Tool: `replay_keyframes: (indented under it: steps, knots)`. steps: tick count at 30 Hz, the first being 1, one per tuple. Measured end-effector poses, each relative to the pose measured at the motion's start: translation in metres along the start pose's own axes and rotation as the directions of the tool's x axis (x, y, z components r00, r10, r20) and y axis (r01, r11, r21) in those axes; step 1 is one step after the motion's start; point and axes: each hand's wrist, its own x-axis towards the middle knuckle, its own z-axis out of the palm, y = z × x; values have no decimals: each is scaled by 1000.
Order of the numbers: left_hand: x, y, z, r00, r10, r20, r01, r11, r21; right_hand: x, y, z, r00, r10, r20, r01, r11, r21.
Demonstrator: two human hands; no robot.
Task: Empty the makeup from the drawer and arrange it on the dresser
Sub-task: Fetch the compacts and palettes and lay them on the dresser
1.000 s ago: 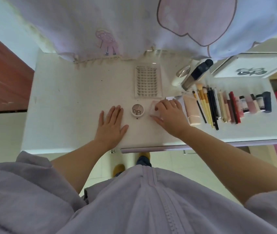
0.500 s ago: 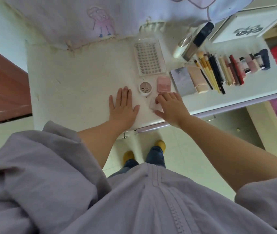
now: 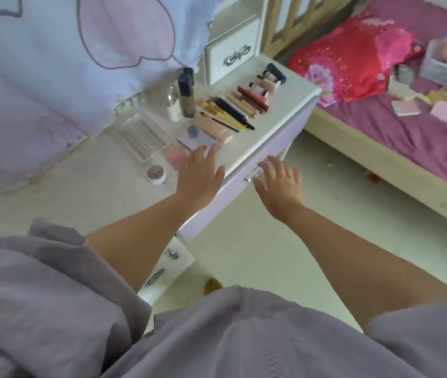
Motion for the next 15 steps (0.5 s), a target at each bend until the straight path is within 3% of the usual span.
replay_keyframes:
  steps: [3,7,11,15]
  knots:
    - [-12,91,16,975,217,55,-215,976,-40,-72,54,-9,972,232,-37,-232,973,-4]
    - [-71,208,52,881,435,188,-424,901,-94,-203,125,-8,857,513,-46,-512,858,27]
    - [-162,307,86,730,611,306,-601,787,-138,-362,170,5,664,748,14,-747,662,55]
    - [-261,395,108,496,778,387,-790,589,-172,-517,187,23,404,912,71,-914,399,73]
